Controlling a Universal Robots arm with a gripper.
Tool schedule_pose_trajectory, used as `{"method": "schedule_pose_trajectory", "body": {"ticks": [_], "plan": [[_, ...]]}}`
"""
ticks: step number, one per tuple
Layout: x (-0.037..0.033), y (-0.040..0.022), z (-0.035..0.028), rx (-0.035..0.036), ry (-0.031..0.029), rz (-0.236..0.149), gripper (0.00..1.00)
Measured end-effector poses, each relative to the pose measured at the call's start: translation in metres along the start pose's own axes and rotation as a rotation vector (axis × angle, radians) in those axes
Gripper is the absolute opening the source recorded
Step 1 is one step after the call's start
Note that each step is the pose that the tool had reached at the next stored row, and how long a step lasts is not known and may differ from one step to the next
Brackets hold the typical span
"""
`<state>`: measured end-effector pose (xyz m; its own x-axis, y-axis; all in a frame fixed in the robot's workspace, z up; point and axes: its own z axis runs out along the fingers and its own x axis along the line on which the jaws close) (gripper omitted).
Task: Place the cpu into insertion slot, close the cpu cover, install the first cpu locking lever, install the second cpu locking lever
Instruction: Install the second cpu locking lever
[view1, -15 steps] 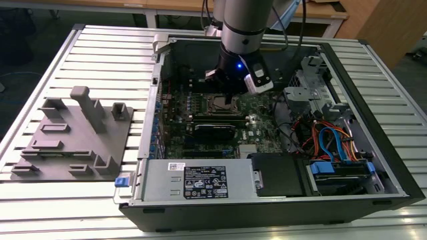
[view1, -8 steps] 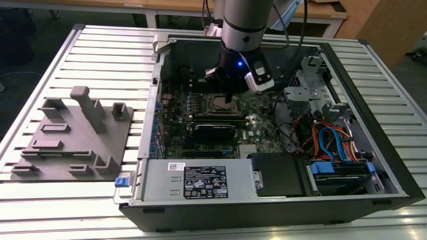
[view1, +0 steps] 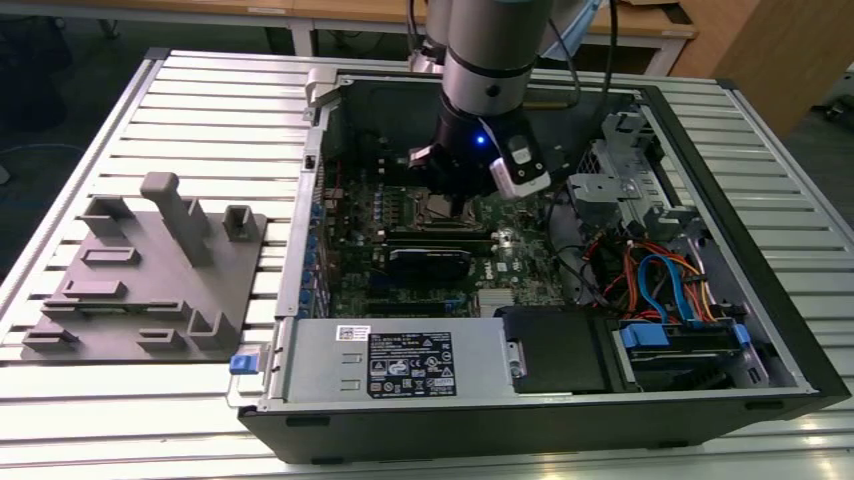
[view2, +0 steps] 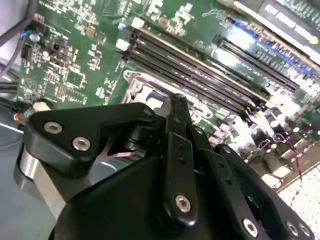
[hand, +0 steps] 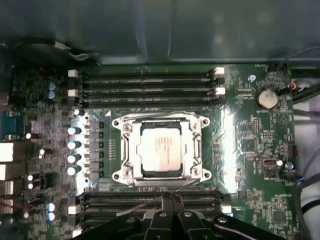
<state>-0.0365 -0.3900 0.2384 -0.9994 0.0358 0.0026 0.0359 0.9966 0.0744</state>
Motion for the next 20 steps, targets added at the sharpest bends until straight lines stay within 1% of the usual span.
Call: {"method": "schedule_pose_trajectory", "body": {"ticks": [3,7,12,16,17,20], "plan": [[0.0057,-0.0021,0.0011,-0.0075,0.0003,0.0,0.11],[0.0138,-0.0045,0.0028,-0.0136,0.0004,0.0,0.11],[0.0202,-0.008,0.0075,-0.0222,0.0008,-0.001,0.11],[0.0234,-0.0103,0.0122,-0.0308,0.0012,-0.001,0.11],[0.0246,-0.0118,0.0147,-0.0354,0.0015,-0.002,0.11],[0.0266,-0.0148,0.0174,-0.0446,0.0018,-0.003,0.11]]}}
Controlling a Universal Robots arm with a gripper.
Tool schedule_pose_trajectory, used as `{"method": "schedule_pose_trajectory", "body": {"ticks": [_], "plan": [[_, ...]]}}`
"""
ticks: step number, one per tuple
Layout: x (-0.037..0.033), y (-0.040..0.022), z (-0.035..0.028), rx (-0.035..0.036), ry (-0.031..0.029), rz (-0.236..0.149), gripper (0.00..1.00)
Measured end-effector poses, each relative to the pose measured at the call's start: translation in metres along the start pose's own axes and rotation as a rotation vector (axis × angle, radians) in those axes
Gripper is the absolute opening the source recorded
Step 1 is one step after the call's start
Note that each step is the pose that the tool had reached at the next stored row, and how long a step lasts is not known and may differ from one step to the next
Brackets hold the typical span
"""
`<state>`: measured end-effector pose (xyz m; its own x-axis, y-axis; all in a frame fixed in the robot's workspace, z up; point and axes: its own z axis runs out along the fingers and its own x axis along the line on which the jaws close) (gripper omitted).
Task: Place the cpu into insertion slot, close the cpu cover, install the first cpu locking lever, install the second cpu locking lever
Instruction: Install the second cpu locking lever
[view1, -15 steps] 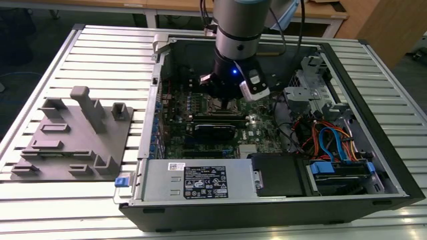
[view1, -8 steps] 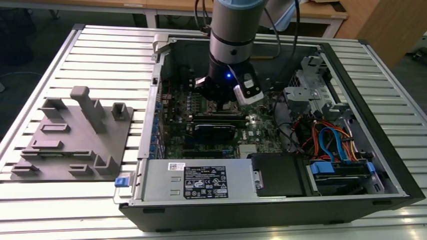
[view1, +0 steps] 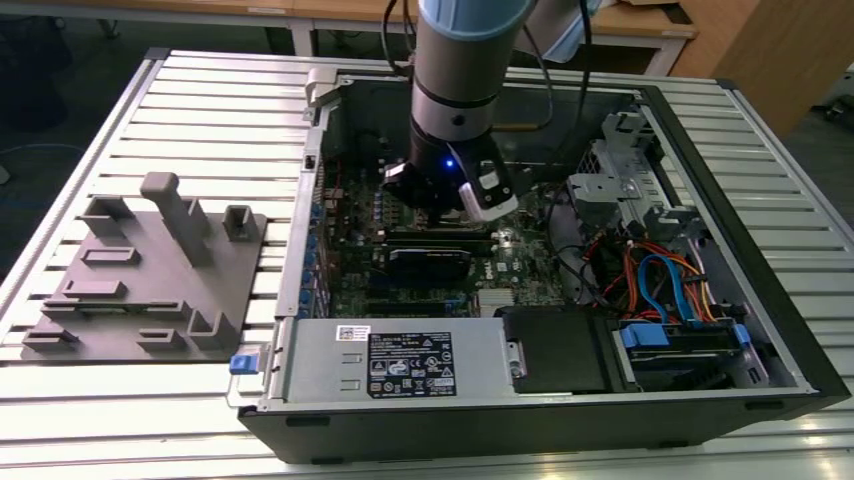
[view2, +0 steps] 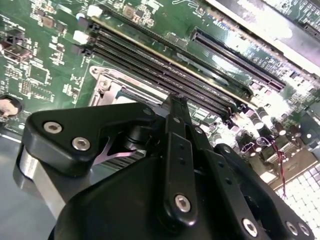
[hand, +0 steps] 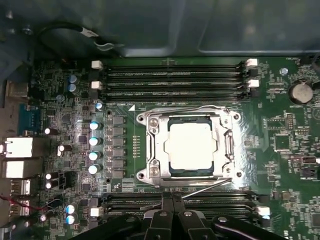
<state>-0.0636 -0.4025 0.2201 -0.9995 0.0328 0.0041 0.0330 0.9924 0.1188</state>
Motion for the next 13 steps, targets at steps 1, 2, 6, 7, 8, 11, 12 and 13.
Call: {"method": "schedule_pose_trajectory", "body": {"ticks": [1,2,6,7,8,11,12,13], "plan": [[0.0008,-0.001,0.0008,-0.0036,0.0002,0.0,0.11],[0.0017,-0.0019,0.0015,-0.0069,0.0003,-0.001,0.11],[0.0066,-0.0044,0.0044,-0.0202,0.0011,-0.004,0.11],[0.0078,-0.0049,0.0051,-0.0231,0.0013,-0.004,0.11],[0.009,-0.0056,0.0059,-0.0261,0.0014,-0.005,0.11],[0.0102,-0.0072,0.0069,-0.0318,0.0016,-0.005,0.11],[0.0102,-0.0071,0.0069,-0.0322,0.0016,-0.005,0.11],[0.0102,-0.0071,0.0069,-0.0323,0.0017,-0.005,0.11]]}}
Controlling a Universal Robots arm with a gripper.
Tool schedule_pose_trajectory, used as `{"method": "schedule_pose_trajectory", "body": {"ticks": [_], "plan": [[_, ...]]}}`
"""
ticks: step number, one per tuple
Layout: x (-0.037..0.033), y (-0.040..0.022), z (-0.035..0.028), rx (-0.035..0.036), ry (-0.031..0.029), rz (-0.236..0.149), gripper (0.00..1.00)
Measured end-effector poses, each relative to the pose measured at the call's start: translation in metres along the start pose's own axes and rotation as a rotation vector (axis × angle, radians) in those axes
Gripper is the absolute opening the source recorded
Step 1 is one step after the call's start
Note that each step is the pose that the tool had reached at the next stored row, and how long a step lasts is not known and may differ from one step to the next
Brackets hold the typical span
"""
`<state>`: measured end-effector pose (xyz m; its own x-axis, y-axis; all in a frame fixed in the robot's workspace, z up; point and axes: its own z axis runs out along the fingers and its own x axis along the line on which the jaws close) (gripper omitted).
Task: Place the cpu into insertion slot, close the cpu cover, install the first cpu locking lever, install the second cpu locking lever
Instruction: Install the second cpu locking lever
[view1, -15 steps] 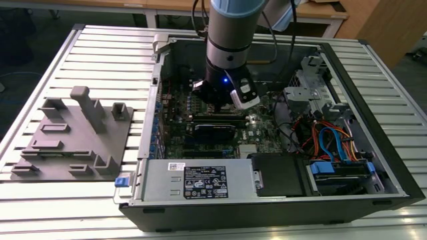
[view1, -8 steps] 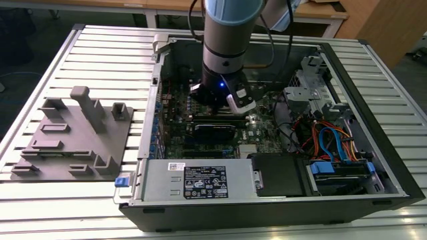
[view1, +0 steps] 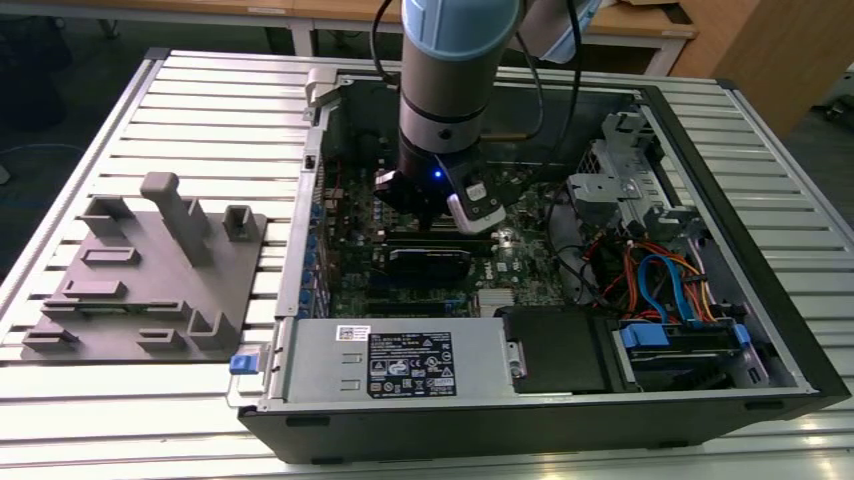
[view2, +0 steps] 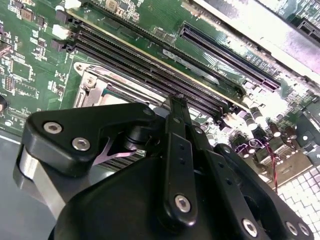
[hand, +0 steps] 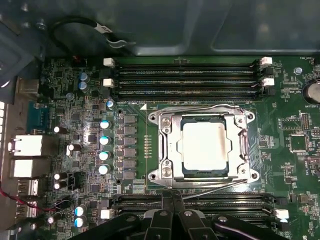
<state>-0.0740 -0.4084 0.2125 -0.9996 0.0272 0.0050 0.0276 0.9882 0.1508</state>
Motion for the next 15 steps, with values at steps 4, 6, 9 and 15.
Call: {"method": "schedule_pose_trajectory", "body": {"ticks": [4,6,9,15], "plan": [[0.0001,-0.0002,0.0,0.0,0.0,0.0,0.11],[0.0001,-0.0007,-0.0001,0.0,0.0001,0.0,0.11],[0.0002,-0.0033,-0.0004,-0.002,0.0001,0.0,0.11],[0.0039,-0.0064,-0.0005,-0.0097,0.0003,0.0,0.11]]}}
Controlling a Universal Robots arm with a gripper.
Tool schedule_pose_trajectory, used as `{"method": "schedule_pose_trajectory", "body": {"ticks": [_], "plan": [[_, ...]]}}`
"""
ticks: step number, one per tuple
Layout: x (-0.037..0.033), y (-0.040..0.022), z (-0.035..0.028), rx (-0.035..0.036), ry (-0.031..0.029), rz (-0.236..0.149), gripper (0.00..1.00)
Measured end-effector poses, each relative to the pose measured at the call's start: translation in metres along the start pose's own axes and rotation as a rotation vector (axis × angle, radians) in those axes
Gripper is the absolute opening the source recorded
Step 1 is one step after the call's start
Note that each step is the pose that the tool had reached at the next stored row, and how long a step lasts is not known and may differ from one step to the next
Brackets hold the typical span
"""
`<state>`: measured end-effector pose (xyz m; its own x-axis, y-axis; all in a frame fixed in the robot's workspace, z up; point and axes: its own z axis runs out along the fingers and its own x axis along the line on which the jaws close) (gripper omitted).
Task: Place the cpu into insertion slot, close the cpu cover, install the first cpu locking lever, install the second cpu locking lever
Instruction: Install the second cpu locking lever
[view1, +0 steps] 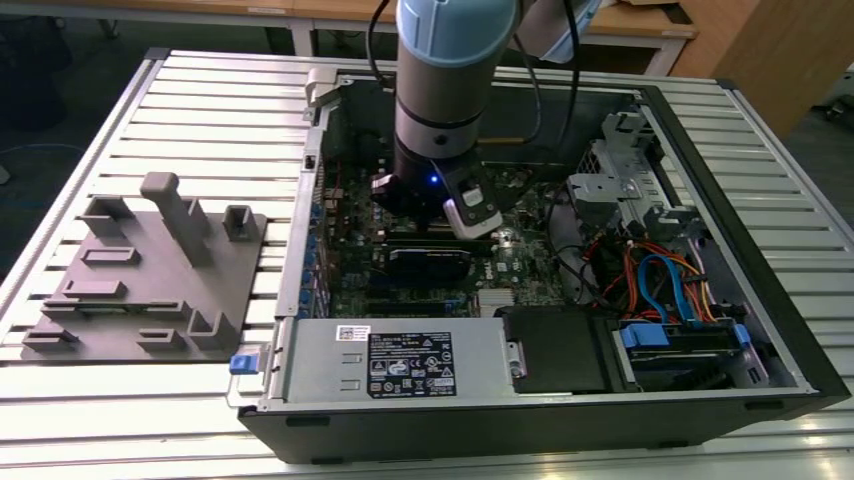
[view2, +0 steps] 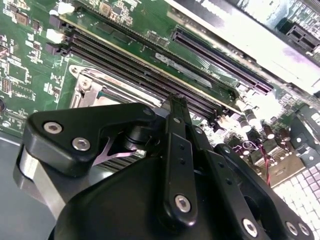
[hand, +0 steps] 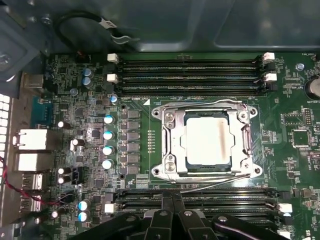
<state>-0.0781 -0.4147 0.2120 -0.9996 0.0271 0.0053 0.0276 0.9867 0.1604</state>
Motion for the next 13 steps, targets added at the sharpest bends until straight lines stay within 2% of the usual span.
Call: {"method": "schedule_pose_trajectory", "body": {"ticks": [8,13], "plan": [[0.0018,-0.0001,0.0002,-0.0062,0.0001,0.0,0.11],[0.0018,0.0007,0.0002,-0.0062,0.0002,0.0,0.11]]}}
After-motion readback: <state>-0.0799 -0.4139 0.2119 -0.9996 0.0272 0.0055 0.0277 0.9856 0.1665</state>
